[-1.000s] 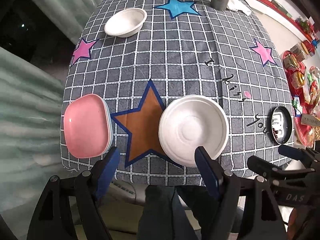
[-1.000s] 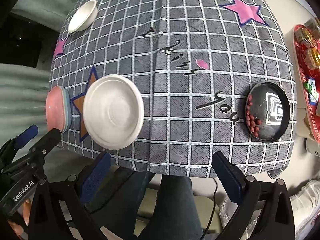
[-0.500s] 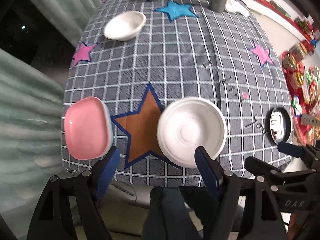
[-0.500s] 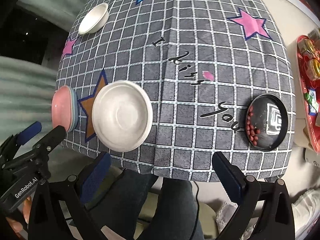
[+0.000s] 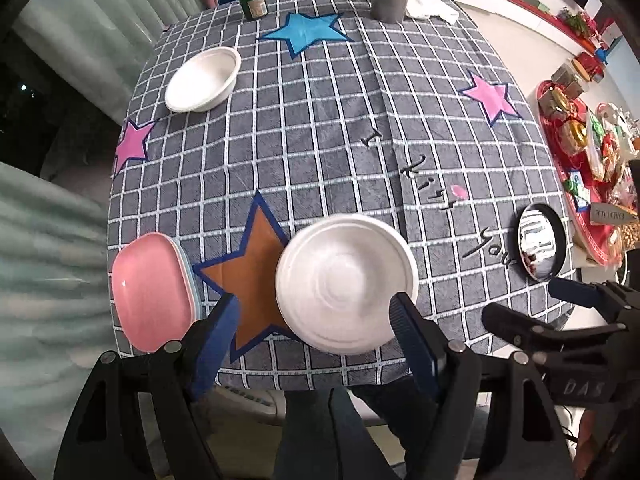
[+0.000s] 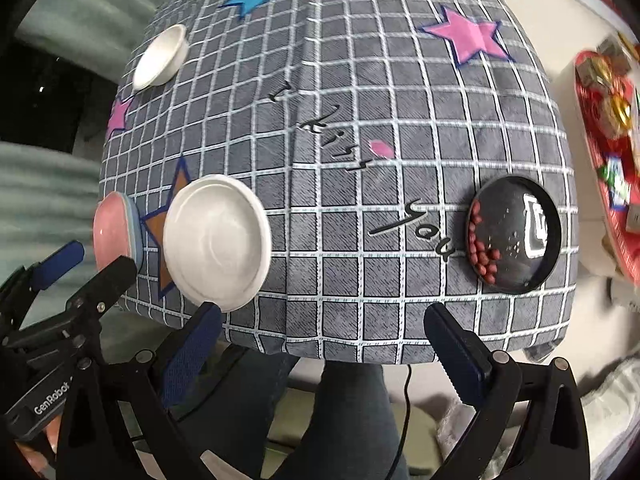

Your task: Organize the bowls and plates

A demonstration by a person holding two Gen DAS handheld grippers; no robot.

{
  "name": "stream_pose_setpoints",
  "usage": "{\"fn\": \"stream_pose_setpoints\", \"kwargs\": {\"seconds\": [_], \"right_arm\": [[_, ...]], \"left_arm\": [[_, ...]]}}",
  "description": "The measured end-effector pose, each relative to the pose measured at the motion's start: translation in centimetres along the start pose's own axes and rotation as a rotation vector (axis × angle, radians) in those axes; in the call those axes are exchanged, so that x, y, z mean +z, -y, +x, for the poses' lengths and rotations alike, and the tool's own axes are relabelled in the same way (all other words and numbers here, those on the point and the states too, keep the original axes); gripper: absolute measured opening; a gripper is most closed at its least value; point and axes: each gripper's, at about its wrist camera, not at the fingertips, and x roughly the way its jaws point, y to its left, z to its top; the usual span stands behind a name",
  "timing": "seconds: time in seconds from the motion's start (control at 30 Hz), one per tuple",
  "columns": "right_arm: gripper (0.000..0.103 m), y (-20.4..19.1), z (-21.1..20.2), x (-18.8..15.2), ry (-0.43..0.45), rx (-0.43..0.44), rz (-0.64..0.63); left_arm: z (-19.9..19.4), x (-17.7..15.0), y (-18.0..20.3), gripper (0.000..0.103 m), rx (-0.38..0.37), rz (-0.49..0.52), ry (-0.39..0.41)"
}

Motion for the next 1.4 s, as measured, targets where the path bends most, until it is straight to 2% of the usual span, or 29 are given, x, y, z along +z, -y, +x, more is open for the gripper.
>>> {"fn": "stream_pose_setpoints", "kwargs": {"seconds": [0.3, 0.47, 0.6, 0.67, 0.73, 0.8, 0.9, 0.97, 1.07, 1.17, 1.23, 1.4], "right_arm": [[0.102, -0.8, -3.1, 2.4, 0.093, 0.011, 0.013], [0.102, -1.2, -3.1, 3.6, 0.062, -0.009, 0.037], [0.102, -1.8, -4.6, 5.8, 0.122, -0.028, 0.037], [0.102, -2.0, -4.3, 7.0, 0.147, -0.039, 0.064], [0.102, -2.5, -3.1, 7.9, 0.117, -0.048, 0.096], [0.102, -3.3, -2.1, 8.4, 0.072, -0.053, 0.098], [0.102, -5.7, -1.3, 10.5, 0.066, -0.079, 0.057], [0.102, -7.3, -0.6, 12.4, 0.066, -0.084, 0.056], [0.102, -9.5, 0.9, 14.6, 0.022, -0.091, 0.038], [0.102, -12.2, 2.7, 17.0, -0.01, -0.129, -0.018], [0.102, -13.5, 3.8, 18.7, -0.029, -0.131, -0.026], [0.102, -16.3, 6.1, 22.9, -0.056, -0.163, -0.064]], "left_arm": [[-2.5, 3.9, -2.1, 0.08, -0.088, -0.092, 0.059], [-4.6, 6.4, -2.7, 0.08, -0.124, -0.06, 0.109], [-4.7, 9.9, -3.1, 0.081, -0.115, -0.016, 0.174], [-3.7, 11.3, -3.8, 0.081, -0.107, -0.009, 0.166], [-3.1, 11.9, -5.0, 0.081, -0.114, -0.017, 0.149], [-2.3, 12.6, -6.9, 0.081, -0.134, -0.012, 0.149], [0.2, 14.1, -10.3, 0.081, -0.054, 0.005, 0.14], [2.5, 15.3, -13.9, 0.081, -0.034, -0.066, 0.084], [4.7, 16.3, -18.8, 0.081, -0.04, -0.152, 0.059], [7.4, 18.4, -23.1, 0.081, 0.013, -0.174, 0.022], [8.8, 19.8, -25.7, 0.081, 0.014, -0.2, 0.01], [12.1, 23.0, -29.4, 0.081, 0.049, -0.176, -0.006]]}}
